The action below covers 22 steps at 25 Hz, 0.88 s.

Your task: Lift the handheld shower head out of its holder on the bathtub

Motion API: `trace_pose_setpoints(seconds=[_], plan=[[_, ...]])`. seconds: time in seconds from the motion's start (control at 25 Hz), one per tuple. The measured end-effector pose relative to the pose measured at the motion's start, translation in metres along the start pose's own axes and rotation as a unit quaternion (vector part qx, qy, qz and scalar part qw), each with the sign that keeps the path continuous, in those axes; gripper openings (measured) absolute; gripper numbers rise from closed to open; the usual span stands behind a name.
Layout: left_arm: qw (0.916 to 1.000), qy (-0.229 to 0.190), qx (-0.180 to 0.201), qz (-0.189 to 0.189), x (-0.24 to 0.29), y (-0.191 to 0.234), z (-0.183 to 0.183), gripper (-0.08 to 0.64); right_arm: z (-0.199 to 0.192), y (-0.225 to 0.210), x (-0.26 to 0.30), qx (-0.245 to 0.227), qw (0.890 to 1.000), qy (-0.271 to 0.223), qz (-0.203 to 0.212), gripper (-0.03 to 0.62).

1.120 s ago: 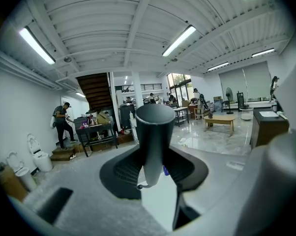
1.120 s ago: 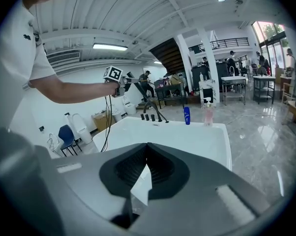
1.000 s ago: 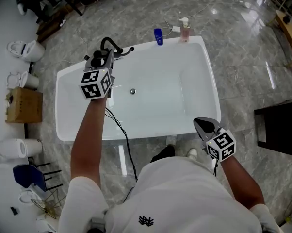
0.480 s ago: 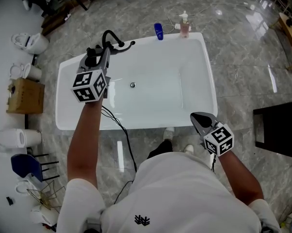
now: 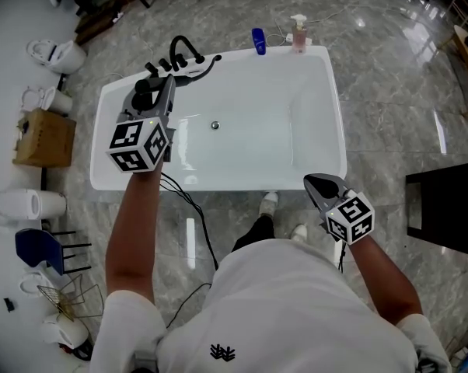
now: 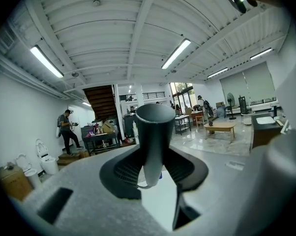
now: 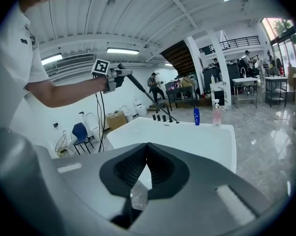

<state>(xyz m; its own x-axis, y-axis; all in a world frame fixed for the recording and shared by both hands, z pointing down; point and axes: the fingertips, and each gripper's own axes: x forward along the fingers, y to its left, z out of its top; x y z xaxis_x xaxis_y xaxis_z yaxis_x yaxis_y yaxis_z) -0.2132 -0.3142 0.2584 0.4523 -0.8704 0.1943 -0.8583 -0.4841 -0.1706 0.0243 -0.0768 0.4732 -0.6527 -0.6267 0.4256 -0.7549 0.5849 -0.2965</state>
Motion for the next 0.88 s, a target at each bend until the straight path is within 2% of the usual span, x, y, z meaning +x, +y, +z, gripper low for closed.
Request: trace_pose_setpoints(seconds=[0.6,0.88], plan=[[0.9996,-0.019,-0.002,0.019,-0.084,-0.034,0.013,0.138,-0.019,0.028,-0.026,-0.014,0.999,0.005,0.032,0.014],[0.9991,-0.034,-0.005,0.024,-0.117,-0.048,0.02,0.138,-0.024,0.039,-0.033,-0.035,0.999,0.009,0.04,0.013]])
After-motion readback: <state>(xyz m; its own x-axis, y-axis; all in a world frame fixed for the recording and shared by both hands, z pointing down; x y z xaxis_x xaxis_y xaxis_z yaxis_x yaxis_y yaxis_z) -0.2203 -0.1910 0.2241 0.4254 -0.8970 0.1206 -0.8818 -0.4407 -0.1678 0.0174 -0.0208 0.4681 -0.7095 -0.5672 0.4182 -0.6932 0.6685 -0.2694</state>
